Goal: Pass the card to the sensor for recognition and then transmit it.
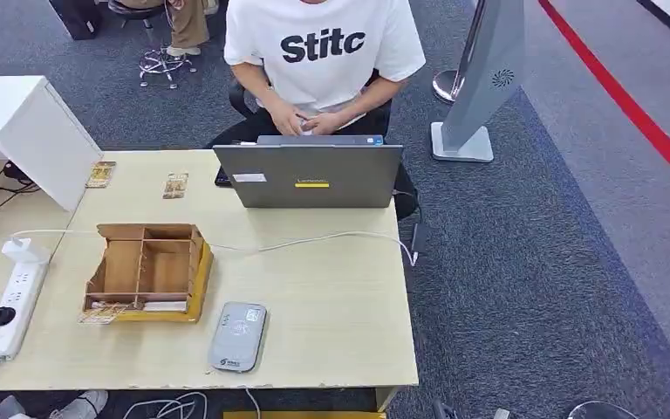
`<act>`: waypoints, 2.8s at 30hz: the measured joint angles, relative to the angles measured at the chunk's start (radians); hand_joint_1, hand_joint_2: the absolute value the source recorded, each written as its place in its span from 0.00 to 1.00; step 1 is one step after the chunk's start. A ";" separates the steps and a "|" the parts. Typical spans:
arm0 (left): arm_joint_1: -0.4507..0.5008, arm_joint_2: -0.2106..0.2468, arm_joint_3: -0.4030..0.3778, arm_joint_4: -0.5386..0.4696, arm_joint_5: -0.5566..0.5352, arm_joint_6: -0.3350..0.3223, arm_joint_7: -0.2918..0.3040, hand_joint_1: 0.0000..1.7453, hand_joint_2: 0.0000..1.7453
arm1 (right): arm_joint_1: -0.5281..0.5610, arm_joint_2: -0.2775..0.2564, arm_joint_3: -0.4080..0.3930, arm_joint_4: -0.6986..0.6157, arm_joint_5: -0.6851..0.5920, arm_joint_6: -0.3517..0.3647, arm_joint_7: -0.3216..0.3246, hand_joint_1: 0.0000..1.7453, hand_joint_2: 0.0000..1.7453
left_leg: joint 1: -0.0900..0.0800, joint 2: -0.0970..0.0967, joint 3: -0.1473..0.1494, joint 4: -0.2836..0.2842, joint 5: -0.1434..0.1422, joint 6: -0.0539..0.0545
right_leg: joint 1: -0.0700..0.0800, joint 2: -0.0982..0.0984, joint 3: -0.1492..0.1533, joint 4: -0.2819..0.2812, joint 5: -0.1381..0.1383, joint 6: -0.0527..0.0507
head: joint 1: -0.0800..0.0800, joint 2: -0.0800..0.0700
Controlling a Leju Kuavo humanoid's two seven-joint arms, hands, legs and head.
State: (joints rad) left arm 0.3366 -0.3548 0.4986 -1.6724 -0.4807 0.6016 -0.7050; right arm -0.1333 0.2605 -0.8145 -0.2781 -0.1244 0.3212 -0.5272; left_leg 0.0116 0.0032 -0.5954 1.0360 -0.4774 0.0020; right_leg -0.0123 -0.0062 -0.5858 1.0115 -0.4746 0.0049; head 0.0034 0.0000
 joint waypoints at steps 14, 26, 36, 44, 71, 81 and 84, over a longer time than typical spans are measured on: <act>-0.040 0.213 -0.083 0.055 -0.870 -0.055 0.290 0.00 1.00 | -0.032 0.000 0.013 0.000 0.032 -0.018 0.058 0.00 1.00 | 0.001 0.000 0.001 -0.001 0.001 -0.001 | 0.000 0.000 0.000 0.001 0.000 -0.001 | 0.000 0.000; -0.135 0.492 -0.193 0.330 -1.025 -0.032 0.432 0.00 1.00 | -0.056 0.002 0.061 0.005 0.048 -0.025 0.078 0.00 1.00 | 0.000 0.000 0.001 -0.002 0.002 -0.002 | 0.000 0.000 0.000 0.001 0.000 -0.001 | 0.000 0.000; -0.172 0.531 -0.240 0.394 -1.038 0.084 0.450 0.00 1.00 | -0.058 0.005 0.083 0.008 0.054 -0.037 0.080 0.00 1.00 | 0.000 0.000 0.001 -0.002 0.001 -0.002 | 0.000 0.000 -0.001 0.000 0.000 -0.001 | 0.000 0.000; -0.244 0.534 -0.277 0.394 -1.059 0.087 0.446 0.00 1.00 | -0.064 0.011 0.110 0.008 0.055 -0.058 0.098 0.00 1.00 | 0.001 0.000 0.001 -0.002 0.002 -0.002 | 0.000 0.000 0.000 0.001 0.000 -0.002 | 0.000 0.000; -0.357 0.526 -0.458 0.494 -1.079 0.087 0.505 0.00 1.00 | -0.068 0.016 0.138 0.009 0.050 -0.070 0.110 0.00 1.00 | 0.001 0.002 0.001 -0.001 0.002 -0.003 | 0.000 0.003 -0.002 0.001 0.002 -0.003 | 0.000 0.000; -0.337 0.535 -0.480 0.517 -1.035 0.087 0.503 0.00 1.00 | -0.066 0.016 0.138 0.010 0.033 -0.067 0.097 0.00 1.00 | 0.001 0.002 0.001 -0.002 0.002 -0.003 | 0.000 0.003 -0.002 0.001 0.001 -0.003 | 0.000 0.000; -0.327 0.541 -0.484 0.522 -1.030 0.088 0.502 0.00 1.00 | -0.066 0.016 0.138 0.010 0.032 -0.066 0.095 0.00 1.00 | 0.001 0.002 0.001 -0.002 0.002 -0.003 | 0.000 0.003 -0.002 0.001 0.001 -0.003 | 0.000 0.000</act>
State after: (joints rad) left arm 0.0091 0.1862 0.0149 -1.1501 -1.5106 0.6893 -0.2026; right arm -0.1992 0.2766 -0.6764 -0.2682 -0.0919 0.2556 -0.4322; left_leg 0.0123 0.0053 -0.5948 1.0345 -0.4753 -0.0009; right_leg -0.0120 -0.0034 -0.5874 1.0121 -0.4733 0.0017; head 0.0038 0.0000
